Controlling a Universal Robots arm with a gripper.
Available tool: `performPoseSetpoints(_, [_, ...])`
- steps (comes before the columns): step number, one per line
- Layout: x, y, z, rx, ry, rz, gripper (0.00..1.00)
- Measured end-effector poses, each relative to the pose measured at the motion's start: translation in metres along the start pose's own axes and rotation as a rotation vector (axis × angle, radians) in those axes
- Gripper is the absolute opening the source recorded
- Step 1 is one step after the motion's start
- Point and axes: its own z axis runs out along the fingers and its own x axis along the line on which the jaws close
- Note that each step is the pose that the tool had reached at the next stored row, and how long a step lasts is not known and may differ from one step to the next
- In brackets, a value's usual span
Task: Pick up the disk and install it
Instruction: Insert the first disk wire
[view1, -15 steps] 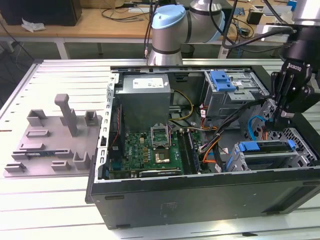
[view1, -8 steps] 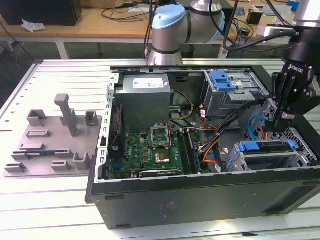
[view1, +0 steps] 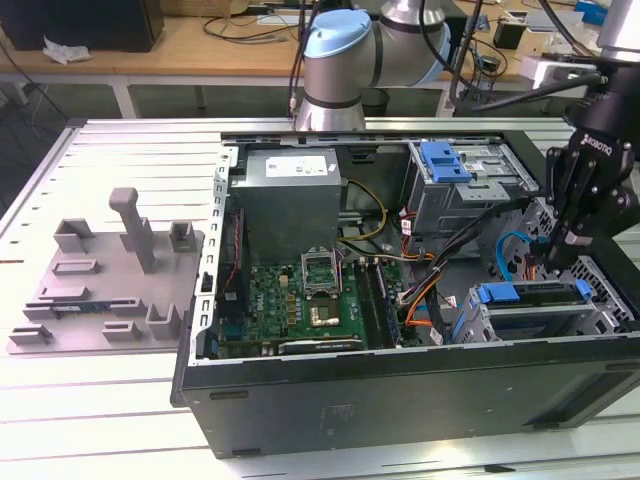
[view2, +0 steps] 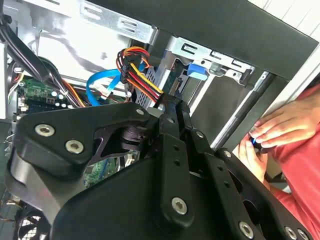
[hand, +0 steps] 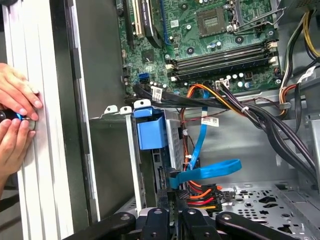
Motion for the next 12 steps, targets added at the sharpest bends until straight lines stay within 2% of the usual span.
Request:
performPoseSetpoints(1, [0.0019,0.0000,0.0005,-0.0001,-0.0092,-0.002,0.16])
performPoseSetpoints(3, [0.0041,0.0001,0.0011,-0.0003,-0.0211,-0.005,0.16])
performPoseSetpoints(4, [0.0058,0.0001,0.0016,-0.0005,-0.0304,-0.008,0.16])
performPoseSetpoints(12, [0.0148,0.0001,0.0040,0.0004,-0.0813,-0.025,0.16])
